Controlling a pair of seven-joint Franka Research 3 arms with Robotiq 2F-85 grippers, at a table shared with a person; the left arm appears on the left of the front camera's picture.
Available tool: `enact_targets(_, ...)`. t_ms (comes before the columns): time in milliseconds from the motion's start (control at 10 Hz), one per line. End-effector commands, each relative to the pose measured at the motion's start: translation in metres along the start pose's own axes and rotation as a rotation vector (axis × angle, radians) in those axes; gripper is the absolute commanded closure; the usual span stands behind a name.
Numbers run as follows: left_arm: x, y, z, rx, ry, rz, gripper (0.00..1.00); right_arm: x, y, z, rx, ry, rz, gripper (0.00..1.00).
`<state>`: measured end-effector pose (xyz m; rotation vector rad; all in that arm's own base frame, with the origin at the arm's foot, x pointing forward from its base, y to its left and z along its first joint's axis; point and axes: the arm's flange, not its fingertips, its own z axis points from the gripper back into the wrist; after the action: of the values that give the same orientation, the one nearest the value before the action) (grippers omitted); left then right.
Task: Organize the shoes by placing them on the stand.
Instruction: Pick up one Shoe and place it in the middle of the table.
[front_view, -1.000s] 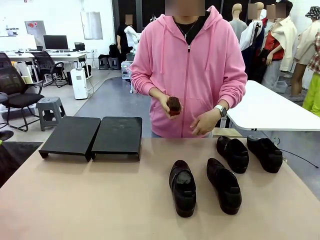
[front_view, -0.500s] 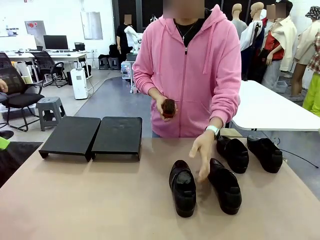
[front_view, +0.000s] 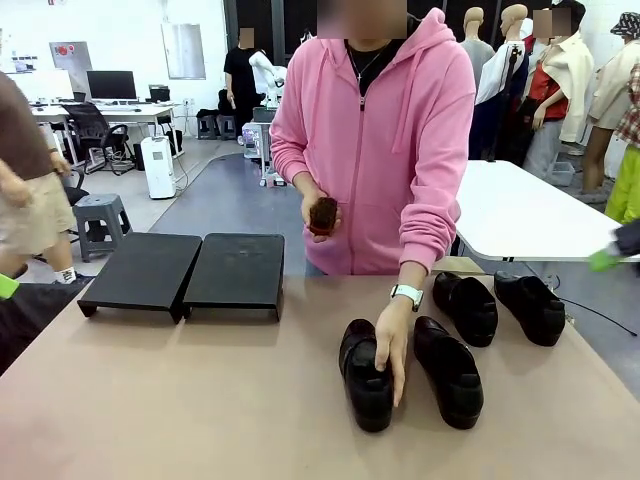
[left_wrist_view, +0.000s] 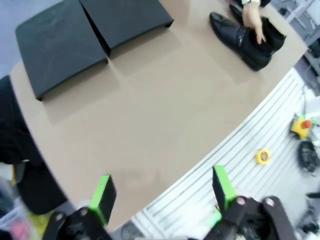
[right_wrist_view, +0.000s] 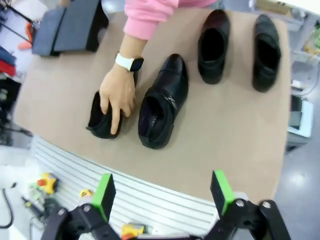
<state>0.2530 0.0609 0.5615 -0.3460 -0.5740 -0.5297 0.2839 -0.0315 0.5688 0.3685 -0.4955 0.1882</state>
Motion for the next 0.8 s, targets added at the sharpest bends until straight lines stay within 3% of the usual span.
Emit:
enact_targets(0, -0.001, 0.002, 0.001, -0.015, -0.009, -0.003, 0.00, 0.082, -0.009, -0.036, 0.037, 0.125, 0.015, 0.00)
enact_targets(200, -0.001, 0.002, 0.001, -0.015, -0.009, -0.003, 0.00, 0.061, -0.043, 0.006, -0.016, 0.072, -0.057, 0.00)
enact_targets(400, -0.001, 0.002, 0.001, -0.015, -0.009, -0.003, 0.00, -0.003, -0.079, 0.067, -0.013, -0.004, -0.145, 0.00)
enact_targets(600, -0.001, 0.002, 0.001, -0.015, -0.009, -0.003, 0.00, -0.062, -0.084, 0.091, -0.056, -0.093, -0.245, 0.00)
enact_targets(700, -0.001, 0.002, 0.001, -0.015, -0.009, -0.003, 0.00, -0.066, -0.078, 0.086, -0.053, -0.098, -0.231, 0.00)
